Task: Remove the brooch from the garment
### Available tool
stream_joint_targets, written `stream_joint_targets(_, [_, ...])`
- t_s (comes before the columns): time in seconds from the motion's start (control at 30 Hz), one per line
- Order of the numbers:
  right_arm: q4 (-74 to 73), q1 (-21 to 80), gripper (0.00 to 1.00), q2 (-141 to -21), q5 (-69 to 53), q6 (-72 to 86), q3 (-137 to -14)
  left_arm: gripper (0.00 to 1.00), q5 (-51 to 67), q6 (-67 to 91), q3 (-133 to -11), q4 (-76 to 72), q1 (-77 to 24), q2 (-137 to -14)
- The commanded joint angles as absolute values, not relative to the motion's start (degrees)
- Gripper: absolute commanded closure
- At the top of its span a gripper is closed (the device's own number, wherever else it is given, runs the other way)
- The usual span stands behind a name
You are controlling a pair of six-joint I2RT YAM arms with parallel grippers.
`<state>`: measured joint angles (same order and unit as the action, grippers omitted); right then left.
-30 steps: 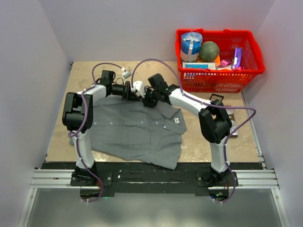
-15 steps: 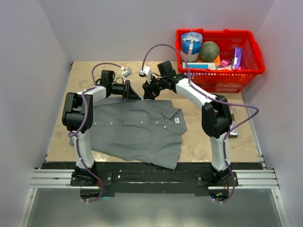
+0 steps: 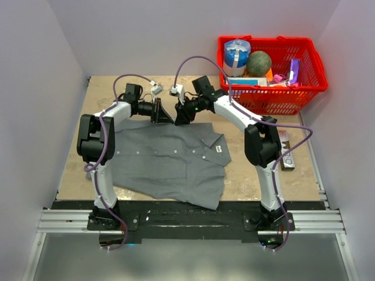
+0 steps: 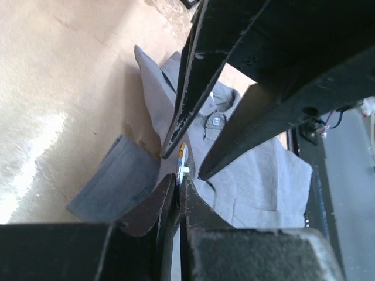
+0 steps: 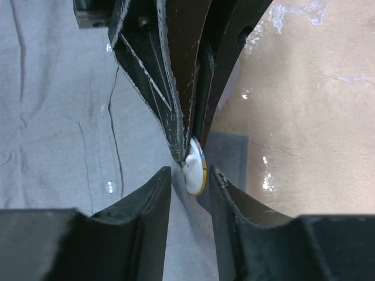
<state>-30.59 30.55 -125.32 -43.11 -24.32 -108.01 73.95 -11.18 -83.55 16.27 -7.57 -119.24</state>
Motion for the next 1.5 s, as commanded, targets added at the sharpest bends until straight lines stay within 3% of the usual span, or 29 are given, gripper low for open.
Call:
stream_joint_targets(0.0, [-32.4, 30.2, 0.7, -125.9, -47.0, -24.4, -110.7, 1.0, 75.8, -18.6, -87.4, 22.6, -7.6, -118.7])
stream_joint_targets(0.2, [-31.4, 30.3, 0.76, -127.0, -46.7, -23.1, -110.9, 1.0, 76.4, -19.5, -87.7, 23.6, -7.6, -118.7])
stream_joint_targets(0.37, [-30.7, 30.2, 0.73, -127.2, -46.8, -21.6, -111.0, 1.0, 76.6, -23.4, -88.4, 27.9, -7.6, -119.1])
stream_joint_targets(0.53, [-30.6, 30.2, 0.92, -127.4, -47.9, -21.1, -110.7, 0.98, 76.8, -24.9, -88.9, 29.4, -7.6, -119.4])
stream_joint_targets(0.63, [-31.5, 30.3, 0.99, -127.3, -48.0, -22.3, -110.7, 0.86, 74.9, -27.1, -89.8, 31.1, -7.6, -119.8])
stream_joint_targets(0.67, [-32.0, 30.3, 1.0, -127.2, -48.0, -23.1, -110.6, 0.81, 74.4, -28.2, -90.3, 32.9, -7.6, -120.0])
stream_joint_targets(0.77, [-33.5, 30.1, 1.0, -127.0, -47.5, -25.2, -110.4, 0.79, 73.8, -29.9, -92.0, 34.4, -7.4, -120.6])
stream_joint_targets(1.23, [-32.6, 30.1, 1.0, -126.7, -47.3, -23.6, -109.5, 0.92, 72.8, -41.3, -98.6, 47.2, -7.3, -124.7])
stream_joint_targets(1.3, [-32.3, 29.8, 1.0, -126.7, -47.6, -22.9, -109.3, 0.87, 72.2, -41.3, -98.1, 47.2, -7.3, -124.5])
stream_joint_targets(1.37, [-32.3, 29.8, 1.0, -126.8, -47.6, -22.9, -109.4, 0.74, 70.7, -38.9, -96.9, 44.2, -7.3, -123.7])
stream_joint_targets(1.47, [-32.3, 29.8, 1.0, -127.0, -47.6, -22.9, -109.5, 0.78, 69.3, -34.8, -93.7, 37.9, -7.2, -121.7])
